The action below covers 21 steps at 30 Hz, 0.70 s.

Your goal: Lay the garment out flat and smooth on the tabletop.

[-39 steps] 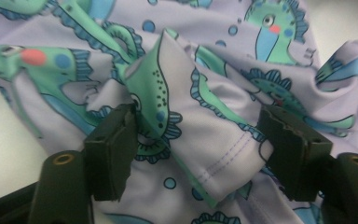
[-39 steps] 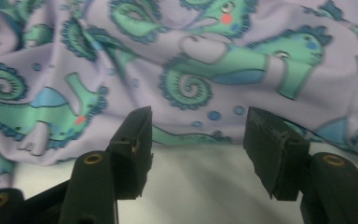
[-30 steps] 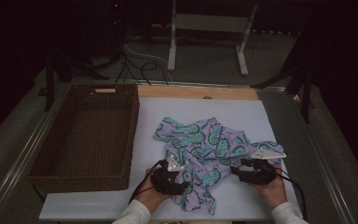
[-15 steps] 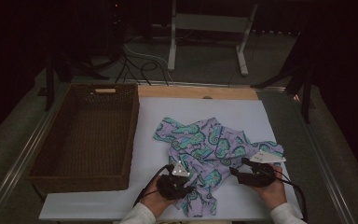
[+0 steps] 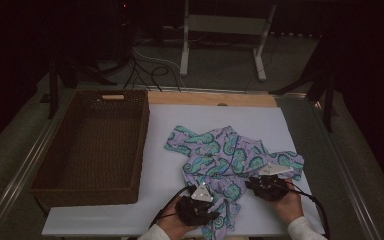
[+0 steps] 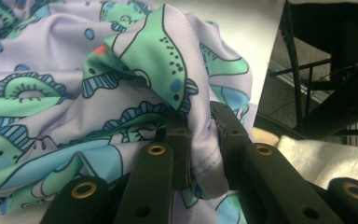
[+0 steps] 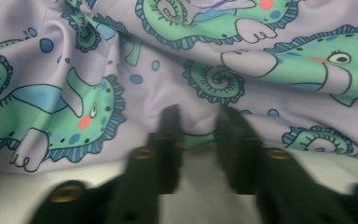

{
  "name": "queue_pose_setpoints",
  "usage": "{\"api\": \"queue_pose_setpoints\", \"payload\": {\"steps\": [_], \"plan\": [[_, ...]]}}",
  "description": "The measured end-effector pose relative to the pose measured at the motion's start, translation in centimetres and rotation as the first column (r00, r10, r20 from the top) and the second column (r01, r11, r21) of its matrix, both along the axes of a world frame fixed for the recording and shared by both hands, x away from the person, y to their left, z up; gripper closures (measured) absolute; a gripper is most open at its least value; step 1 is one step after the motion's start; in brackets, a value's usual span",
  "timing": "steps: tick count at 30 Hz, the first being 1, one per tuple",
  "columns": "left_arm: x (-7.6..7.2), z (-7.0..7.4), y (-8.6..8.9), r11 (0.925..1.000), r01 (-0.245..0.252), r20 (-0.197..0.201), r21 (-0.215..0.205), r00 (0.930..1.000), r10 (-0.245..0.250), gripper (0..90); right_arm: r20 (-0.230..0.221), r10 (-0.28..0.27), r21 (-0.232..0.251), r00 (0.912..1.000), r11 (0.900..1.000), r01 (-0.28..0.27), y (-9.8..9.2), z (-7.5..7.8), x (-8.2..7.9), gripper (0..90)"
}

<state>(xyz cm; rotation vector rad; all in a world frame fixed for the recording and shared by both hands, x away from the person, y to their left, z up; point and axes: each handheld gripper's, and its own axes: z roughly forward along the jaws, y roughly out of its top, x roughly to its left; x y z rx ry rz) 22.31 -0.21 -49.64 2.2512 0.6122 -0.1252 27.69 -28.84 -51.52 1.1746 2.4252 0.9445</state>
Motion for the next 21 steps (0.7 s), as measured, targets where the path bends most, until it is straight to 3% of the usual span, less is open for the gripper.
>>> {"api": "queue_pose_setpoints", "payload": {"steps": [5,11,15,16,17,20,21], "plan": [[-0.1,0.1,0.9,0.9997,-0.021,0.006,0.014,0.9998,0.021,78.1,0.008,-0.029,-0.031,0.9995,0.999,0.030,-0.4,0.2,0.2,88.3],[-0.5,0.4,2.4,0.9962,-0.064,0.051,0.059,0.9968,0.061,77.8,0.047,-0.132,-0.082,0.9901,0.987,0.136,-2.4,0.7,1.0,88.4],[-0.4,0.5,3.5,0.9873,-0.109,0.097,0.115,0.9905,0.098,77.7,0.070,-0.209,-0.085,0.9753,0.973,0.215,-4.0,1.0,1.6,88.5],[-0.3,0.6,3.7,0.9820,-0.131,0.119,0.136,0.9862,0.115,77.9,0.077,-0.225,-0.088,0.9712,0.969,0.232,-4.5,1.0,1.8,88.6],[-0.3,0.6,3.7,0.9820,-0.131,0.119,0.136,0.9862,0.115,78.0,0.077,-0.225,-0.088,0.9712,0.969,0.232,-4.5,1.0,1.8,88.6],[0.2,0.7,4.5,0.9639,-0.206,0.147,0.169,0.9722,0.182,78.0,0.105,-0.283,-0.110,0.9533,0.949,0.294,-5.9,1.2,2.2,88.7],[0.2,0.7,4.5,0.9639,-0.206,0.147,0.169,0.9722,0.182,77.9,0.104,-0.294,-0.109,0.9500,0.946,0.305,-6.1,1.3,2.3,88.7]]}}
